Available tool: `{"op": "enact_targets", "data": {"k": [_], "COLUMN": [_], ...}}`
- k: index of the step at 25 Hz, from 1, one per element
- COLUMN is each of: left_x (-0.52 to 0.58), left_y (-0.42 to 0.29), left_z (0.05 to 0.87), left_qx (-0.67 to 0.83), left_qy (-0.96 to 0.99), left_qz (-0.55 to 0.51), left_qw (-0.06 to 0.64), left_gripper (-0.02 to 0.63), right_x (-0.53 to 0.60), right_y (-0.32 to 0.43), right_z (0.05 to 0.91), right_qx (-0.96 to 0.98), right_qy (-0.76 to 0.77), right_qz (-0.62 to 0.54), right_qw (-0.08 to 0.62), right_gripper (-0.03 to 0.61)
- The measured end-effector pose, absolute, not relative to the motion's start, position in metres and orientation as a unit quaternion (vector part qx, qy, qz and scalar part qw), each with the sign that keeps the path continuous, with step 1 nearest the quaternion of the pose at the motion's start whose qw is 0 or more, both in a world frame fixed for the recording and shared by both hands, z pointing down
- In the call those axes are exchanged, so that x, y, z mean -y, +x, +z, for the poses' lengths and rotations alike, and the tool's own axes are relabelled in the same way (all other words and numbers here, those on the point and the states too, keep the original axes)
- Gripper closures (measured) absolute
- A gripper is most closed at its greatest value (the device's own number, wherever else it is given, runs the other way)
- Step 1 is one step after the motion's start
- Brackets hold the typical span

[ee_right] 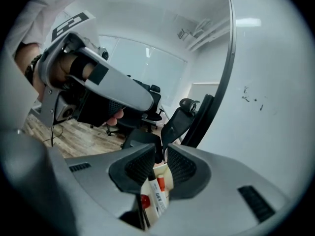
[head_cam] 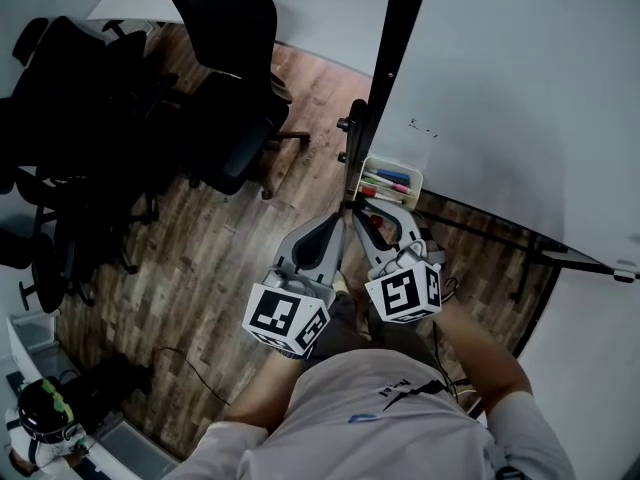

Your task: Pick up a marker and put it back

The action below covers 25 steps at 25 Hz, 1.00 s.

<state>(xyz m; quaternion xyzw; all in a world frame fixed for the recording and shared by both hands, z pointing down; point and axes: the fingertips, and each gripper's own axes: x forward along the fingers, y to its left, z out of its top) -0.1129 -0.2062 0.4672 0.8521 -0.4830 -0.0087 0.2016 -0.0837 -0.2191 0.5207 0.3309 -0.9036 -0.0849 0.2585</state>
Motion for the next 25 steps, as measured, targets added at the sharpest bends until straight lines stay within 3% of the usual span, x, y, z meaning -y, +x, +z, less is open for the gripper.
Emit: {"op": "enact_targets", "data": {"k": [15, 25], "left_x": [0.189, 0.178], "left_y": [-0.08, -0.064], "left_z": [0.407, 0.367], "left_qx": [0.488, 0.488], "left_qy": [0.86, 0.864], "left_qz": [-0.02, -0.037], "left_qw": [0.149, 0.122], "left_gripper": [0.603, 0.603], "right_x": [0.208, 0.196], "right_y": [-0.046, -0.029], "right_z": [0.407, 0.354], "right_qx": [0.937, 0.944], "right_qy": [0.337, 0.328], "right_qz": [0.015, 0.015], "right_qw": [0.091, 0.044], "right_gripper": [0.508, 0.511]}}
